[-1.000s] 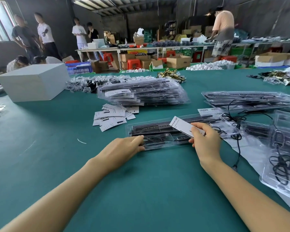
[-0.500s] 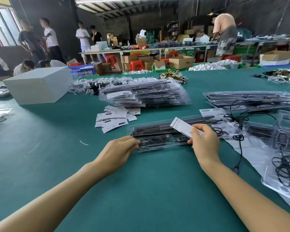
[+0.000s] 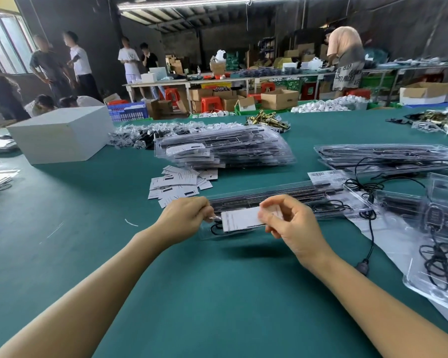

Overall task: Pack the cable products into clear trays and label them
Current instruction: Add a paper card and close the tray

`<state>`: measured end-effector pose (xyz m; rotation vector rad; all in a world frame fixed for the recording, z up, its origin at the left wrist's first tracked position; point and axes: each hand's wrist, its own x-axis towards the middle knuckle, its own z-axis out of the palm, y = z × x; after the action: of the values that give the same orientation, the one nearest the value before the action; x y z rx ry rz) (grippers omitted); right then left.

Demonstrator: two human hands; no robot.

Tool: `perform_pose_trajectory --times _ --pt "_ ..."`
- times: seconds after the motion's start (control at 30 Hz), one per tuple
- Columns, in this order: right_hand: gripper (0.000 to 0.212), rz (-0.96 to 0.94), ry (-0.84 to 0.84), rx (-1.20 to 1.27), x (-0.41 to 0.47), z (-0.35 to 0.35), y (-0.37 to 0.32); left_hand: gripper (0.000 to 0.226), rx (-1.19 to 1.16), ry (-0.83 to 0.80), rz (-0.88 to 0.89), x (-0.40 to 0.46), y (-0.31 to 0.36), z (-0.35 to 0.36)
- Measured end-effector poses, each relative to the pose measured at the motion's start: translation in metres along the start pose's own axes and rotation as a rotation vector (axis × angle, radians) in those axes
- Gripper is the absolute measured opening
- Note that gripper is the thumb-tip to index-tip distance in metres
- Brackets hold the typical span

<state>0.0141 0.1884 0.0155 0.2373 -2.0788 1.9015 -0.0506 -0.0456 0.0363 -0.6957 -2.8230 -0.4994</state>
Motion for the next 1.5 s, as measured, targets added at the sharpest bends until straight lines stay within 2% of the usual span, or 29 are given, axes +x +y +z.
perform_pose_trajectory --times 0.07,0.23,0.3,0.43,0.57,0.67,0.73,0.8,0.87,0.93,1.0,1.07,1.17,1.23,1.33,1.43,1.5 --pt "0.016 -0.023 -0.104 -0.122 -0.002 0.002 0.002 0.024 0.0 -0.023 -0.006 0.001 0.001 -0.002" --pt "0.021 -0.055 -0.166 -0.493 -0.008 0.011 0.005 0.024 -0.009 -0.005 0.004 -0.003 0.002 -0.001" --pt "0.026 -0.06 -0.162 -0.573 -0.012 0.018 0.005 0.024 -0.036 0.046 0.01 -0.005 0.002 0.001" --pt "0.038 -0.216 -0.115 -0.793 -0.018 0.026 0.006 0.023 0.022 0.153 0.008 -0.015 0.006 0.015" --pt "0.031 -0.155 -0.139 -0.868 -0.01 0.028 0.008 0.033 0.103 0.313 0.048 -0.032 0.011 0.029" --pt "0.02 -0.278 -0.059 -0.99 -0.009 0.028 0.003 0.041 0.128 0.421 0.148 -0.035 0.015 0.028" --pt "0.009 -0.416 -0.013 -1.073 -0.012 0.031 0.001 0.038 0.118 0.431 0.18 -0.035 0.017 0.027" --pt "0.008 -0.514 0.061 -1.107 -0.012 0.034 0.0 0.036 0.11 0.435 0.193 -0.035 0.017 0.027" --pt "0.013 -0.536 0.076 -1.1 -0.01 0.035 0.0 0.032 0.1 0.421 0.202 -0.036 0.019 0.026" --pt "0.018 -0.531 0.089 -1.096 -0.01 0.036 0.002 0.017 0.127 0.431 0.185 -0.04 0.023 0.022" --pt "0.018 -0.522 0.093 -1.074 -0.01 0.036 0.004 0.017 0.218 0.47 0.098 -0.046 0.03 0.016" --pt "0.015 -0.511 0.098 -1.024 -0.01 0.036 0.004 0.025 0.364 0.424 0.071 -0.054 0.042 0.011" --pt "0.013 -0.51 0.116 -0.983 -0.009 0.036 0.005 0.033 0.505 0.219 0.096 -0.066 0.067 0.017" --pt "0.012 -0.497 0.125 -0.946 -0.008 0.036 0.006 0.034 0.541 0.127 0.043 -0.071 0.08 0.022" --pt "0.01 -0.478 0.134 -0.931 -0.007 0.035 0.008 0.035 0.559 0.085 -0.027 -0.074 0.093 0.026" --pt "0.009 -0.481 0.149 -0.923 -0.006 0.035 0.009 0.029 0.576 0.063 -0.023 -0.075 0.095 0.032" --pt "0.007 -0.487 0.155 -0.91 -0.006 0.035 0.009 0.041 0.564 0.049 -0.033 -0.075 0.092 0.037"
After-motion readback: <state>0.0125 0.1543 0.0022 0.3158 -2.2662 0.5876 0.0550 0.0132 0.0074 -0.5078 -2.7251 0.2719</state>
